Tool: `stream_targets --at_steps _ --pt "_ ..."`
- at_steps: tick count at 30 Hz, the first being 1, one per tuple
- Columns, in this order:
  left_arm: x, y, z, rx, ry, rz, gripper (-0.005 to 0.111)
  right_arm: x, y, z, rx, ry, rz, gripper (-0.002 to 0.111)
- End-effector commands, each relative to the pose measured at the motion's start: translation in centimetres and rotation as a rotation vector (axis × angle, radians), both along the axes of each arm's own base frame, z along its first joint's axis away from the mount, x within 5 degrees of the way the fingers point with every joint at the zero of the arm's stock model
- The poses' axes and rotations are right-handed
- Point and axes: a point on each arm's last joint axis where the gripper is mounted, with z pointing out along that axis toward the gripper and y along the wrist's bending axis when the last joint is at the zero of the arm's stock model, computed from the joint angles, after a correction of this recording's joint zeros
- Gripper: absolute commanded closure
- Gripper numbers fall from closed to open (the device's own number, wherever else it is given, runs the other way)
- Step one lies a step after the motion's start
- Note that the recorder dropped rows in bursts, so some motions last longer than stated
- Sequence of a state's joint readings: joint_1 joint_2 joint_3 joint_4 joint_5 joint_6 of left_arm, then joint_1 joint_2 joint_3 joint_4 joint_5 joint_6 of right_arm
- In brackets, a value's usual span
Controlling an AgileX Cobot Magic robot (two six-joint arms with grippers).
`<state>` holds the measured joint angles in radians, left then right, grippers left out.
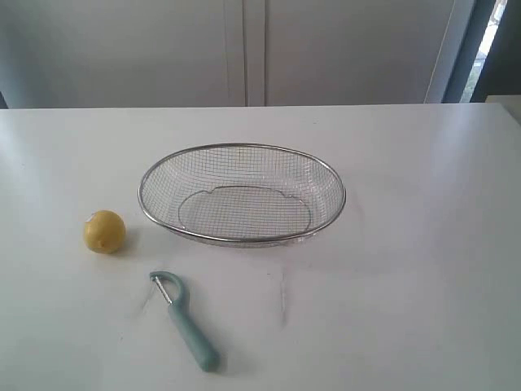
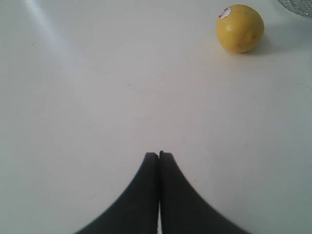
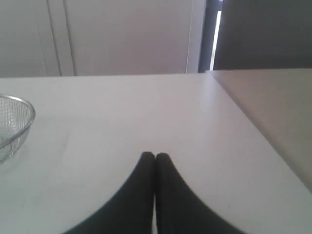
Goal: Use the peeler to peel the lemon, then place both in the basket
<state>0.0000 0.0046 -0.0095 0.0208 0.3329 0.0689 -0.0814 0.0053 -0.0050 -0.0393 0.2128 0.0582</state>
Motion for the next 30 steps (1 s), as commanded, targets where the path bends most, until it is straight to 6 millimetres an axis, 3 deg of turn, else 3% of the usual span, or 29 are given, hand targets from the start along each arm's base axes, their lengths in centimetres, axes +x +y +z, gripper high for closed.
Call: stream_targets --at_steps 1,30 --pt "-0.1 0.0 -0.4 -0.003 0.013 -0.004 0.107 0.1 0.1 1.3 -0.013 -0.158 0.007 0.108" --pt "-0.1 0.0 -0.4 -0.003 0.013 -0.004 0.107 -0.3 0.2 3.6 -0.032 -0.408 0.017 0.108"
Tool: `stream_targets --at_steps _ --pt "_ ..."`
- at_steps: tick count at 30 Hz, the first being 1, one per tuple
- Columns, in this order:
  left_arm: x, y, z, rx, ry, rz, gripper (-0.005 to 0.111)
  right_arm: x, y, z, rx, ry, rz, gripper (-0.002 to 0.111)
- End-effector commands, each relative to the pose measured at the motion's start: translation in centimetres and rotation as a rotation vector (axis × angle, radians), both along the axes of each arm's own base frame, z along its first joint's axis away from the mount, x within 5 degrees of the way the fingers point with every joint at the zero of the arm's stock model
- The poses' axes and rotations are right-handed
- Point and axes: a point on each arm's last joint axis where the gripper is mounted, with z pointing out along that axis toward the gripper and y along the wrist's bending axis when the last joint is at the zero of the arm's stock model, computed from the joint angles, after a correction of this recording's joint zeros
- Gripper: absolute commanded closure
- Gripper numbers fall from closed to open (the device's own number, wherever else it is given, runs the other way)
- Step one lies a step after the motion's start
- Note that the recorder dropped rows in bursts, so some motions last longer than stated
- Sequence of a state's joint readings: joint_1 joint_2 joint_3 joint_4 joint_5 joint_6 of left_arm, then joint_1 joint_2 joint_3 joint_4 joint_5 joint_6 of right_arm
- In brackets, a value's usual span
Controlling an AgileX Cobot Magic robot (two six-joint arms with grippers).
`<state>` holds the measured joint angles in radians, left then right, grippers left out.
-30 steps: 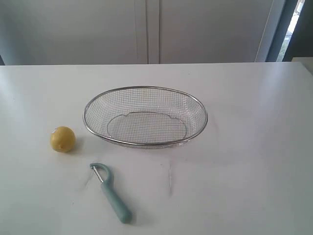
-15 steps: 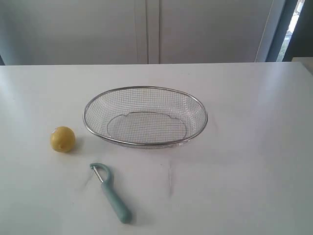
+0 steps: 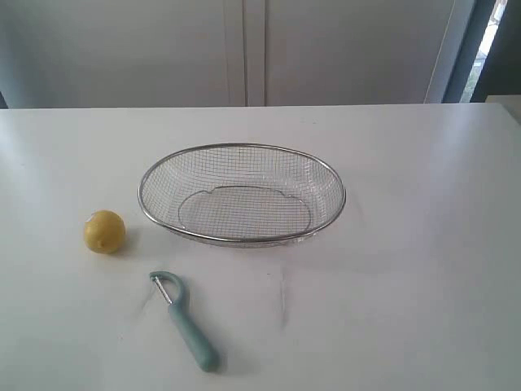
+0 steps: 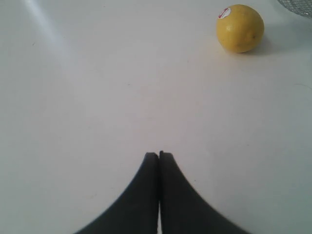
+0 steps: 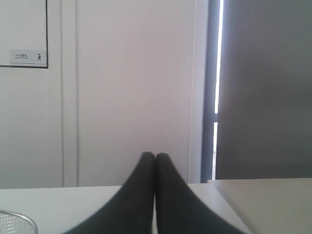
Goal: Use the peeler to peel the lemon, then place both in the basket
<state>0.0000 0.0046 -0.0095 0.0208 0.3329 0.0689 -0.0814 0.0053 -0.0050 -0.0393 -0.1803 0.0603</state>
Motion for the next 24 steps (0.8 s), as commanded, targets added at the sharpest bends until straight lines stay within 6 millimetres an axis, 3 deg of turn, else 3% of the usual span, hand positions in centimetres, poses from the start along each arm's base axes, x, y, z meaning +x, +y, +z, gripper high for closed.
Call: stream_targets --at_steps 1,11,16,24 --pt "-0.1 0.0 -0.4 -0.003 0.013 -0.004 0.107 -0.1 0.0 0.3 -0.001 -0.023 0.001 0.108" --pt "-0.1 0.0 -0.4 -0.003 0.013 -0.004 0.107 -1.6 0.1 5.3 -0.015 -0.012 -0.012 0.108" --pt "-0.1 0.0 -0.4 -0.003 0.013 -0.004 0.107 -2.5 -0.1 6.9 -0.055 0.106 -0.045 0.108" --pt "-0.1 0.0 -0.4 -0.003 0.013 -0.004 0.107 0.8 -0.6 8.3 -0.033 0.456 -0.06 0.108"
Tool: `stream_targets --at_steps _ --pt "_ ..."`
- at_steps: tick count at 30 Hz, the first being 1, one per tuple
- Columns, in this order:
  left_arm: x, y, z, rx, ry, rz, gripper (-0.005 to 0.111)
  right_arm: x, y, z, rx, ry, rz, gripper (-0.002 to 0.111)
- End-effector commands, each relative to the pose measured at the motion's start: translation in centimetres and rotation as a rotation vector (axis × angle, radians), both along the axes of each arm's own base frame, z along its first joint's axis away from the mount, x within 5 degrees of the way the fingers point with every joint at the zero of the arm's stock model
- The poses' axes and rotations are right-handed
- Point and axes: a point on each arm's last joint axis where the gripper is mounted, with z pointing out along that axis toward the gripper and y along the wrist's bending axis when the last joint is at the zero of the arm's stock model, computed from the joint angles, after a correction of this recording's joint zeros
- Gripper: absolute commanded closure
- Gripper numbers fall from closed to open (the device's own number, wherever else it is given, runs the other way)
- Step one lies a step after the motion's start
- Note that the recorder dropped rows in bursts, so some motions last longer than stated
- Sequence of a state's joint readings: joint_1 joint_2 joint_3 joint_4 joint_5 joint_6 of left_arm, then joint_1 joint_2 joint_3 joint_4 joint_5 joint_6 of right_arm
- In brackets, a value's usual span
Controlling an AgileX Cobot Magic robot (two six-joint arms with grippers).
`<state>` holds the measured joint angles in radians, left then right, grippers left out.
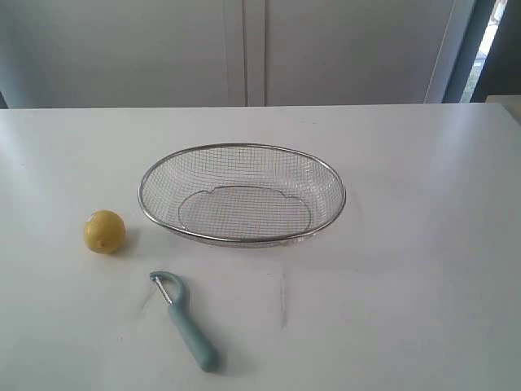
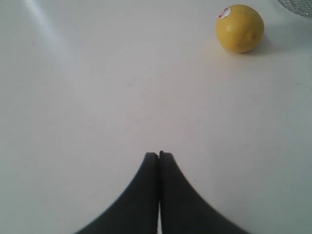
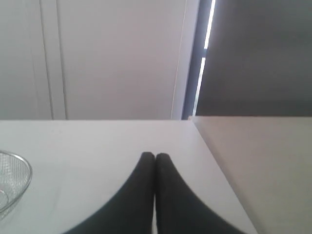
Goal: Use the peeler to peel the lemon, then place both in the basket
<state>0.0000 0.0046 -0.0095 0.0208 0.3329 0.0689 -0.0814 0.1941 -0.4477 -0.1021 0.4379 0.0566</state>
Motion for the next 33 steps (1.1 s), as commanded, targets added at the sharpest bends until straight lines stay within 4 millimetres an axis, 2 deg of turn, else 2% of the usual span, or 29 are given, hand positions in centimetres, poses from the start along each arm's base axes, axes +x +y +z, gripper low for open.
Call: stream_targets --at_steps 1,6,27,33 --pt "-0.1 0.0 -0.4 -0.003 0.013 -0.004 0.107 1.5 -0.2 0.3 -0.006 0.103 -0.005 0.108" --pt "-0.1 0.0 -0.4 -0.003 0.013 -0.004 0.107 2.7 -0.3 0.0 -0.002 0.158 -0.004 0.108" --pt "-0.1 0.0 -0.4 -0.003 0.013 -0.004 0.107 2.8 -0.3 0.0 0.008 0.159 -0.004 0.108" --pt "-0.1 0.0 -0.4 -0.003 0.013 -0.004 0.107 3.7 -0.4 0.6 0.015 0.221 -0.008 0.108"
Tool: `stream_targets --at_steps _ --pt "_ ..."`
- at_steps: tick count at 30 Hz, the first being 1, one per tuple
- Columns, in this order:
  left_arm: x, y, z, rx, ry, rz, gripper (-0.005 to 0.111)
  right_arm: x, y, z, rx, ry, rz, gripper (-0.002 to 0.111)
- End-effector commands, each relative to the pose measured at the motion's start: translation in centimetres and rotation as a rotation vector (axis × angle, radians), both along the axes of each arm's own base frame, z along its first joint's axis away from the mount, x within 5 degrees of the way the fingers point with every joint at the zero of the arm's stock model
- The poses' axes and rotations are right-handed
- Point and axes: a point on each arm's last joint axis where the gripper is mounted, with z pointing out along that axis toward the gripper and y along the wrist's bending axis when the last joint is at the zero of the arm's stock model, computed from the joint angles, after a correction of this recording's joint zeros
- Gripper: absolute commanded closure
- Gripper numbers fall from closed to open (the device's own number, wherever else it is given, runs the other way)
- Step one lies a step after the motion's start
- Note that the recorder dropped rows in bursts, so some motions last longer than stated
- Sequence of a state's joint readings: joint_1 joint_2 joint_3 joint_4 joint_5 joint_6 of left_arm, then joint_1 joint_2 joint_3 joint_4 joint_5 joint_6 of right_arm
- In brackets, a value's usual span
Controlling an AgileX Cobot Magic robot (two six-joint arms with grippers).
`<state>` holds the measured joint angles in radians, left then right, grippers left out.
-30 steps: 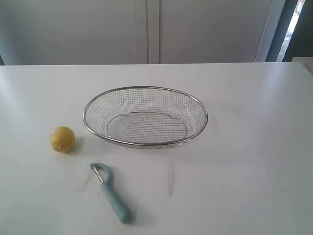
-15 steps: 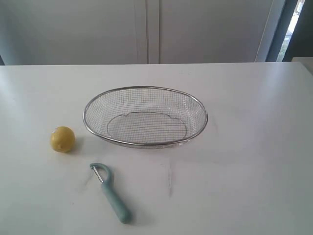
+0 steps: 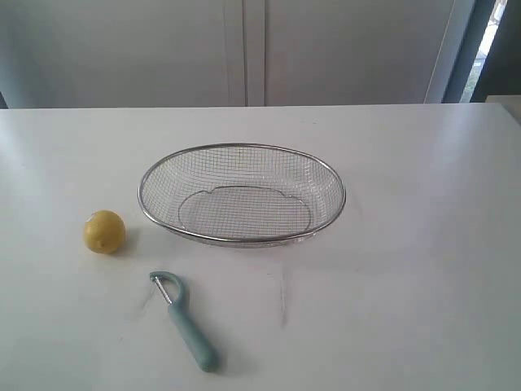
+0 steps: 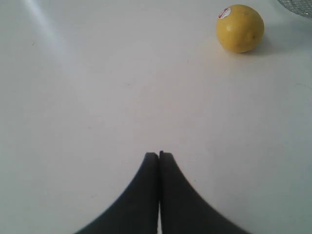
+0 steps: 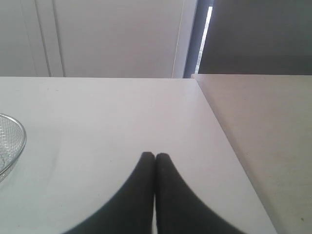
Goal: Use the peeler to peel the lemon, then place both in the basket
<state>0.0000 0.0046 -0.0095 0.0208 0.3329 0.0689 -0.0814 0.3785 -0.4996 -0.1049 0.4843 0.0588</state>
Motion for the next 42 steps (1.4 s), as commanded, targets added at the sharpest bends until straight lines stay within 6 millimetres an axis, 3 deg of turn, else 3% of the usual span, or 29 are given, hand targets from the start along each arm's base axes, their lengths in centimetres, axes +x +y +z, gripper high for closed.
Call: stream_targets --at_steps 1,8,20,30,42 --pt "-0.1 0.0 -0.4 -0.003 0.013 -0.004 0.107 0.9 -0.1 0.6 0.0 0.054 -0.002 0.108" --pt "-0.1 0.0 -0.4 -0.003 0.013 -0.004 0.107 3.0 -0.3 1.8 0.015 0.164 -0.009 0.108" --pt "-0.1 0.0 -0.4 -0.003 0.013 -0.004 0.107 6.9 -0.4 2.1 0.089 0.405 -0.012 0.108" --pt "-0.1 0.0 -0.4 -0.003 0.013 -0.004 0.107 11.6 -0.5 2.7 0.14 0.545 -0.006 0.108" --pt "-0.1 0.0 -0.4 -0.003 0.013 -0.004 0.107 14.2 -0.3 0.7 0.156 0.81 0.033 0.108"
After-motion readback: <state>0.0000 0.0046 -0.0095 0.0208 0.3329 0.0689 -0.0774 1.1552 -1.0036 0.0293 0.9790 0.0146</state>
